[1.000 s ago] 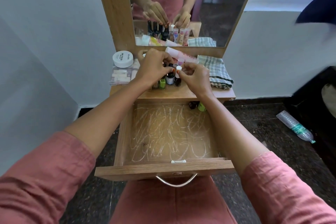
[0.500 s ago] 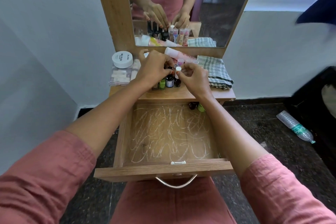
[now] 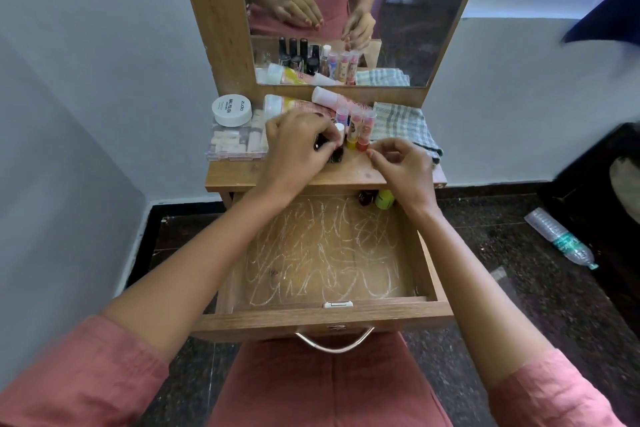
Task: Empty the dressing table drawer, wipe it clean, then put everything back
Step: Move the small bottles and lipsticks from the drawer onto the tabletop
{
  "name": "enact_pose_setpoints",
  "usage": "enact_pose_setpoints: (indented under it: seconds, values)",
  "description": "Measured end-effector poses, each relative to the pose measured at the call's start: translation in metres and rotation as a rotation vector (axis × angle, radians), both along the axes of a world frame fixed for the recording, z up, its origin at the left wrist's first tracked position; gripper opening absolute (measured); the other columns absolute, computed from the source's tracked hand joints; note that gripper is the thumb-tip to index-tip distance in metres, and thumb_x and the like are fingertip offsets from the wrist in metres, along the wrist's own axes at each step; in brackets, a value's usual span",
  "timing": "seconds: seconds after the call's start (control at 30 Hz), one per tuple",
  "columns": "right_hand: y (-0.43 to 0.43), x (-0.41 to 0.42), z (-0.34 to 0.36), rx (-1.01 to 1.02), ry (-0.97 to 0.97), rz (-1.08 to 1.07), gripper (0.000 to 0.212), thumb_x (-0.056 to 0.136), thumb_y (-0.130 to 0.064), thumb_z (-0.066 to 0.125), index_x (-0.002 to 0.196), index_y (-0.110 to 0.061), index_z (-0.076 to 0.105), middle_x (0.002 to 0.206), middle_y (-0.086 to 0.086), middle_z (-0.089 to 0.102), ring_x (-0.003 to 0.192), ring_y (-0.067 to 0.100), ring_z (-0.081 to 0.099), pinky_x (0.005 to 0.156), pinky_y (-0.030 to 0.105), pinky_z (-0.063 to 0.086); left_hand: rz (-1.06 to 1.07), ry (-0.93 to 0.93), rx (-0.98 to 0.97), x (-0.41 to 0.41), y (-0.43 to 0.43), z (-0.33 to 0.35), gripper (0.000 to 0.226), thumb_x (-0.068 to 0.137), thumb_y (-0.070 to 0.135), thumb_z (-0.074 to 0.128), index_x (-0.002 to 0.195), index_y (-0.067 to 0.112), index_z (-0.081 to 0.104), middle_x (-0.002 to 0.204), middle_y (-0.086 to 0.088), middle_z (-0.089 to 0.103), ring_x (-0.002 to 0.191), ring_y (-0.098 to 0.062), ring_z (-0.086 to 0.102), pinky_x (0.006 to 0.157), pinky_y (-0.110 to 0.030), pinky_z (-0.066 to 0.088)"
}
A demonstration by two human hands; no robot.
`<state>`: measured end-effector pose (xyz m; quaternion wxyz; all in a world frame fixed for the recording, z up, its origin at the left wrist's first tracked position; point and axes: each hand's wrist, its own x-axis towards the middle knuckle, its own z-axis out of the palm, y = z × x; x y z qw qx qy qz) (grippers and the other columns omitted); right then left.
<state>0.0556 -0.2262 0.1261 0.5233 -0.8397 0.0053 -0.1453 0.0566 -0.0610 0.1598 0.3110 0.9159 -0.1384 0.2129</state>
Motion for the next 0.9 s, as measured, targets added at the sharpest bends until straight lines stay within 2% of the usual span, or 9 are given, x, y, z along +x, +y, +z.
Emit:
enact_pose_setpoints:
  seconds: [0.1,0.2,0.3,0.4,0.5,0.57,0.67,0.77,0.9]
  values:
    - [-0.011,-0.024,-0.016,-0.032,0.047,-0.017,0.010,0.082,-0.012,0.066,0.091,-0.006,0.069,0.082,0.002,0.067,0.074,0.011,0.062,0.070,0.013,0.050,-0.106,0.057,0.028,-0.024,-0.007,-0.021,0.015,0.080,0.022,0.065,0.094,0.018,0.068,0.091,0.005,0.068,0.092,-0.005,0.045,0.082,-0.022,0.019]
    - [-0.020,-0.039,-0.036,-0.091,0.075,-0.066,0.007,0.082,-0.010,0.066,0.086,-0.007,0.071,0.081,0.002,0.069,0.073,0.008,0.060,0.067,0.002,0.043,-0.196,0.169,0.046,-0.041,-0.014,-0.045,0.013,0.082,0.020,0.064,0.094,0.017,0.067,0.089,0.003,0.068,0.084,-0.006,0.048,0.078,-0.020,0.030]
    - [-0.031,-0.041,-0.055,-0.143,0.131,-0.140,0.013,0.082,-0.008,0.064,0.092,-0.003,0.070,0.091,0.009,0.070,0.079,0.011,0.060,0.066,-0.003,0.039,-0.218,0.317,0.010,-0.048,-0.022,-0.069,0.009,0.081,0.017,0.064,0.089,0.015,0.069,0.087,0.002,0.069,0.078,-0.006,0.051,0.072,-0.020,0.037]
    - [-0.037,-0.037,-0.067,-0.185,0.205,-0.193,0.022,0.083,-0.006,0.062,0.103,0.001,0.067,0.104,0.016,0.068,0.091,0.019,0.063,0.074,0.006,0.039,-0.199,0.473,-0.090,-0.042,-0.031,-0.091,0.011,0.079,0.007,0.065,0.089,0.007,0.070,0.088,-0.007,0.070,0.077,-0.009,0.057,0.072,-0.017,0.042]
    - [-0.038,-0.032,-0.071,-0.217,0.182,-0.231,0.027,0.082,-0.005,0.061,0.107,0.002,0.065,0.109,0.017,0.064,0.103,0.028,0.060,0.096,0.030,0.045,-0.124,0.566,-0.153,-0.029,-0.041,-0.107,0.017,0.078,0.004,0.064,0.095,0.004,0.068,0.092,-0.011,0.071,0.086,-0.018,0.064,0.074,-0.019,0.044]
    - [-0.038,-0.027,-0.073,-0.270,0.176,-0.249,0.026,0.081,-0.008,0.061,0.104,0.003,0.066,0.107,0.016,0.063,0.105,0.032,0.056,0.097,0.042,0.043,-0.081,0.602,-0.190,-0.019,-0.049,-0.114,0.021,0.078,0.000,0.062,0.098,0.002,0.067,0.096,-0.014,0.070,0.091,-0.022,0.064,0.073,-0.017,0.042]
    - [-0.038,-0.023,-0.077,-0.328,0.268,-0.268,0.027,0.081,-0.014,0.063,0.102,0.002,0.063,0.114,0.017,0.060,0.117,0.034,0.047,0.100,0.044,0.038,0.011,0.663,-0.296,-0.005,-0.064,-0.122,0.026,0.078,-0.004,0.058,0.104,0.000,0.064,0.104,-0.015,0.068,0.099,-0.025,0.062,0.079,-0.020,0.042]
    - [-0.035,-0.018,-0.079,-0.389,0.339,-0.236,0.034,0.082,-0.021,0.062,0.108,0.000,0.058,0.124,0.017,0.052,0.124,0.033,0.040,0.104,0.042,0.029,0.105,0.670,-0.407,0.006,-0.077,-0.130,0.022,0.079,-0.004,0.056,0.100,-0.002,0.063,0.103,-0.021,0.066,0.099,-0.032,0.060,0.083,-0.030,0.045]
    - [-0.032,-0.011,-0.078,-0.447,0.388,-0.224,0.046,0.086,-0.031,0.059,0.120,-0.002,0.051,0.131,0.018,0.044,0.127,0.035,0.035,0.107,0.043,0.026,0.176,0.651,-0.496,0.013,-0.089,-0.137,0.018,0.078,-0.004,0.056,0.093,-0.004,0.064,0.099,-0.024,0.067,0.095,-0.035,0.061,0.079,-0.033,0.046]
